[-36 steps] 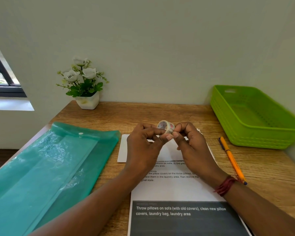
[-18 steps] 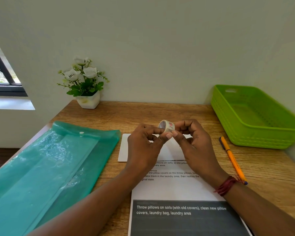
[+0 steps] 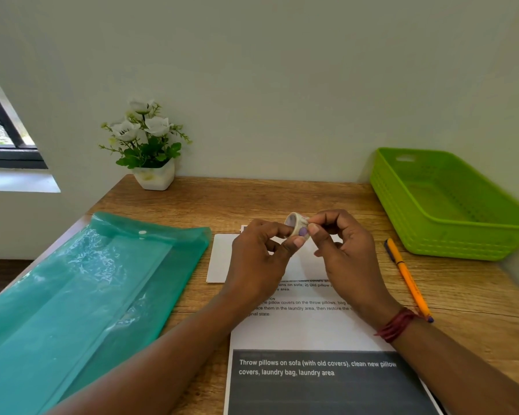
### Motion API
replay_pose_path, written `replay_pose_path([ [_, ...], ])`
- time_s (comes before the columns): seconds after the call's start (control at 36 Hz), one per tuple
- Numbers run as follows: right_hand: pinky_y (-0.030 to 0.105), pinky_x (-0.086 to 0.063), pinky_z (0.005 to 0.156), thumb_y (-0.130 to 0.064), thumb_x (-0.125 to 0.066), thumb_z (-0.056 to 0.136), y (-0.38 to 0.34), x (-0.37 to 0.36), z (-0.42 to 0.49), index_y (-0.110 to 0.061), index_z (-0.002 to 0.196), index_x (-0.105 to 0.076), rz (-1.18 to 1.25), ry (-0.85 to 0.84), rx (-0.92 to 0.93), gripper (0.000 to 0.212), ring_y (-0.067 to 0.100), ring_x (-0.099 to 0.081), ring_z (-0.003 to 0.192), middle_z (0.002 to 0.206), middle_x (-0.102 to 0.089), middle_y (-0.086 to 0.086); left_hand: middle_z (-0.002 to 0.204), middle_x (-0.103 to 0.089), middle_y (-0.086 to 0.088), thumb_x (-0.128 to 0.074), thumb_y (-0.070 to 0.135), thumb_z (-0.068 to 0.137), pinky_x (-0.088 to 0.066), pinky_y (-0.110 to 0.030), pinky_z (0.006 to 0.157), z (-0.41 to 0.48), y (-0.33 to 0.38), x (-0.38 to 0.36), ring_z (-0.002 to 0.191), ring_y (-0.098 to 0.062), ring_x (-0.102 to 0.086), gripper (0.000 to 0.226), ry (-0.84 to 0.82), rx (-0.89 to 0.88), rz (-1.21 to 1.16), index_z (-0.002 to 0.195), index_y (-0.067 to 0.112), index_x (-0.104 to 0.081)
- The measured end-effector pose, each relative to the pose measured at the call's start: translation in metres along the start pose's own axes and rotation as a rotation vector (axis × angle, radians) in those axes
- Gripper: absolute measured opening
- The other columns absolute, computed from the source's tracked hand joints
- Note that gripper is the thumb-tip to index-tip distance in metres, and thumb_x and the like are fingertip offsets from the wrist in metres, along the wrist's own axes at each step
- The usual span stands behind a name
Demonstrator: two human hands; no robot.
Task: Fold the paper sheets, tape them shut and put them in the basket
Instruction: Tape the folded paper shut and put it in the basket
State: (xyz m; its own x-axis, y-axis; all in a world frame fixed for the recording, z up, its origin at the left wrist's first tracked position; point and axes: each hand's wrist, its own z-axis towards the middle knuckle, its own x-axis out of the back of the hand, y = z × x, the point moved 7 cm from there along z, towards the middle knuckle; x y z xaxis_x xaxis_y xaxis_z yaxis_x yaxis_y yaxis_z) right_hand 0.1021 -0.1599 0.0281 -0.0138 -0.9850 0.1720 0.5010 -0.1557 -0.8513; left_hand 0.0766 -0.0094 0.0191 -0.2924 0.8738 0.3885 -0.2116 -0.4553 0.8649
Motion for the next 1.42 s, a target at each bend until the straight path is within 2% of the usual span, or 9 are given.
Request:
replay_pose_path([
  [0.11, 0.052, -0.055, 0.078, -0.010, -0.061, 0.094, 0.002, -0.002, 0.000, -0.031, 0.090, -0.063, 0.013, -0.020, -0.025, 0.022, 0.011, -0.062, 0.088, 0.089, -0.067, -0.014, 0.102, -0.060, 0.019, -0.068, 0.044, 0.087, -0.046, -0.007, 0.066, -0.001, 0.002, 0.000, 0.085, -0.006, -0.062, 0.004, -0.004, -0.022, -0.014, 0.090, 0.045, -0.065],
  [0.31, 0.039, -0.054, 0.072, -0.023, -0.053, 0.097, 0.001, -0.003, 0.000, -0.029, 0.100, -0.066, 0.035, -0.026, -0.031, 0.014, 0.013, -0.062, 0.095, 0.100, -0.067, -0.015, 0.098, -0.055, 0.023, -0.067, 0.043, 0.087, -0.046, -0.005, 0.064, -0.001, 0.002, -0.001, 0.085, -0.003, -0.062, 0.010, -0.007, -0.023, -0.023, 0.084, 0.049, -0.060],
  [0.47, 0.022, -0.050, 0.064, -0.018, -0.072, 0.087, -0.002, 0.000, 0.000, -0.025, 0.098, -0.070, -0.031, -0.004, 0.006, 0.014, 0.005, -0.064, 0.091, 0.099, -0.068, -0.007, 0.099, -0.056, 0.021, -0.068, 0.041, 0.088, -0.042, -0.003, 0.068, -0.002, 0.002, 0.001, 0.088, -0.003, -0.059, 0.004, 0.013, -0.044, 0.005, 0.088, 0.041, -0.064],
  [0.78, 0.052, -0.056, 0.074, -0.016, -0.068, 0.090, 0.003, 0.001, 0.002, -0.028, 0.089, -0.070, 0.003, 0.033, -0.021, 0.013, 0.013, -0.065, 0.091, 0.094, -0.069, -0.007, 0.096, -0.052, 0.024, -0.071, 0.043, 0.085, -0.041, -0.001, 0.069, -0.002, 0.002, 0.002, 0.084, 0.001, -0.058, 0.006, 0.021, -0.039, 0.026, 0.086, 0.041, -0.065],
  [0.89, 0.048, -0.056, 0.078, -0.019, -0.063, 0.094, 0.008, 0.001, 0.002, -0.027, 0.092, -0.068, -0.007, 0.026, -0.037, 0.009, 0.011, -0.064, 0.091, 0.096, -0.069, -0.005, 0.096, -0.053, 0.023, -0.070, 0.043, 0.086, -0.042, -0.003, 0.068, -0.003, 0.003, 0.002, 0.085, 0.000, -0.060, 0.008, 0.020, -0.055, 0.016, 0.084, 0.045, -0.062],
  [1.03, 0.022, -0.052, 0.062, -0.026, -0.052, 0.099, 0.004, 0.001, 0.002, -0.026, 0.094, -0.069, 0.035, 0.028, -0.055, 0.018, 0.008, -0.062, 0.090, 0.100, -0.069, -0.004, 0.094, -0.050, 0.026, -0.069, 0.043, 0.086, -0.042, -0.002, 0.066, -0.002, 0.003, 0.001, 0.083, 0.003, -0.057, 0.008, 0.021, -0.053, 0.045, 0.087, 0.044, -0.062],
  [1.17, 0.033, -0.055, 0.070, -0.032, -0.060, 0.092, 0.001, 0.001, 0.002, -0.023, 0.102, -0.072, 0.006, 0.018, -0.027, 0.018, 0.010, -0.065, 0.094, 0.103, -0.068, -0.009, 0.096, -0.052, 0.023, -0.069, 0.041, 0.087, -0.042, -0.002, 0.067, -0.002, 0.005, 0.002, 0.084, 0.003, -0.057, 0.007, 0.011, -0.067, 0.050, 0.087, 0.042, -0.062],
  [1.31, 0.016, -0.047, 0.063, -0.021, -0.074, 0.084, -0.005, 0.002, 0.001, -0.021, 0.100, -0.073, -0.022, 0.024, 0.014, 0.016, 0.004, -0.065, 0.090, 0.101, -0.068, -0.007, 0.098, -0.057, 0.015, -0.069, 0.039, 0.087, -0.044, -0.005, 0.068, -0.003, 0.006, 0.005, 0.087, -0.001, -0.058, 0.008, 0.018, -0.095, 0.032, 0.085, 0.042, -0.062],
  [1.42, 0.022, -0.049, 0.062, -0.021, -0.075, 0.083, -0.005, 0.004, 0.001, -0.022, 0.094, -0.074, -0.037, 0.043, 0.023, 0.011, 0.007, -0.065, 0.093, 0.097, -0.068, -0.008, 0.098, -0.057, 0.014, -0.068, 0.039, 0.088, -0.046, -0.012, 0.070, -0.003, 0.004, 0.003, 0.089, -0.004, -0.059, 0.004, 0.009, -0.102, 0.049, 0.087, 0.040, -0.064],
])
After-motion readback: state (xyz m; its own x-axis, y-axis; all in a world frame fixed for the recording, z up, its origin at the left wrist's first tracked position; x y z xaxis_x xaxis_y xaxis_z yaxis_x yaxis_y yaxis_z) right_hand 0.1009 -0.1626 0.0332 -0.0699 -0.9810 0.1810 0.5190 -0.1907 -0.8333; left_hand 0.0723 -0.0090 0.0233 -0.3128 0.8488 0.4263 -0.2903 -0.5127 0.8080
